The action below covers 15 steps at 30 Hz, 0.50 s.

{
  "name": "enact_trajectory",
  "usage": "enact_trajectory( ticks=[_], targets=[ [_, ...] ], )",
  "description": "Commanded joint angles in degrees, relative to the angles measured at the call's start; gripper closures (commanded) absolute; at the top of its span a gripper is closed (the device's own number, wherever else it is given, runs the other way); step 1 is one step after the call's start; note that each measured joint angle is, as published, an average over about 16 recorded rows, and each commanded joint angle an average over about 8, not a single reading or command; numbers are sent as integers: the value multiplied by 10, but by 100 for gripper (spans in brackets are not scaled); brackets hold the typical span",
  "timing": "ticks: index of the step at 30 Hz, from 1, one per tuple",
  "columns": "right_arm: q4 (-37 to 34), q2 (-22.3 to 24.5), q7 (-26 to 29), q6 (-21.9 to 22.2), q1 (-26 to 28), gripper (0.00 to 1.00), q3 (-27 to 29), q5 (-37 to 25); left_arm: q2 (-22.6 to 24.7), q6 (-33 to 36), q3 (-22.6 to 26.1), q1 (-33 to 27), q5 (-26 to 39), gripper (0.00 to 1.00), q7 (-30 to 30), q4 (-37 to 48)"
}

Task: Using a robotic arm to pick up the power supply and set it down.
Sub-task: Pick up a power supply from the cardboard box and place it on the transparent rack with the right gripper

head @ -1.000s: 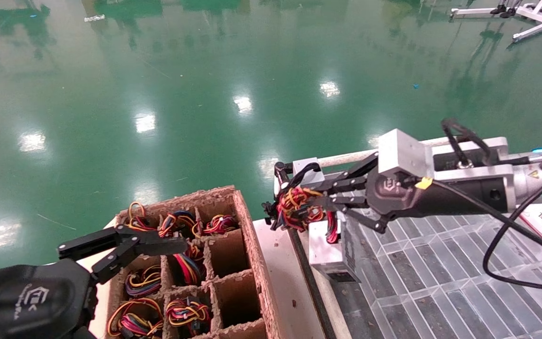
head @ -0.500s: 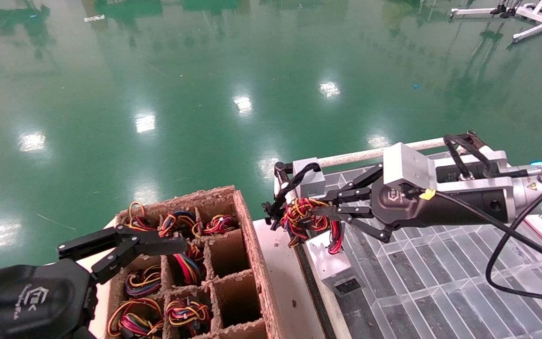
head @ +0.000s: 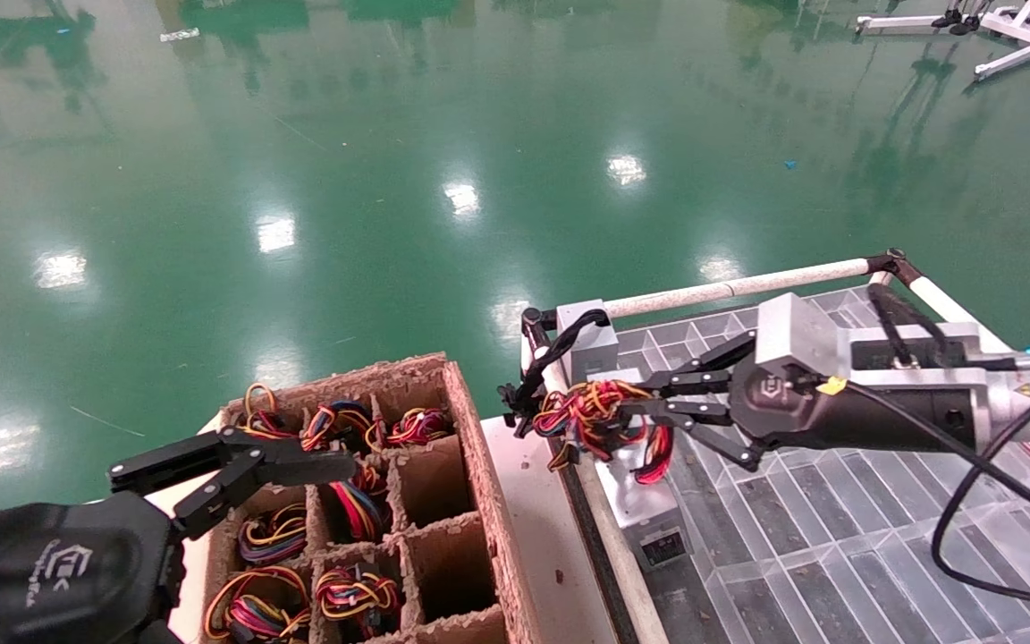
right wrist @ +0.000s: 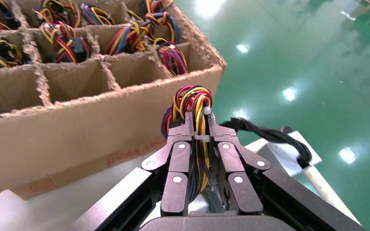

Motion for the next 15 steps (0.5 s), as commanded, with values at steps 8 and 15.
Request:
enact_trajectory(
  ticks=[8, 15],
  targets=[
    [-42, 11, -26, -1, 11, 73, 0, 2, 0, 0, 0, 0, 0, 0, 0, 0],
    [-58, 21, -34, 0, 19, 75, -2, 0, 0, 0, 0, 0, 0, 0, 0, 0]
  ],
)
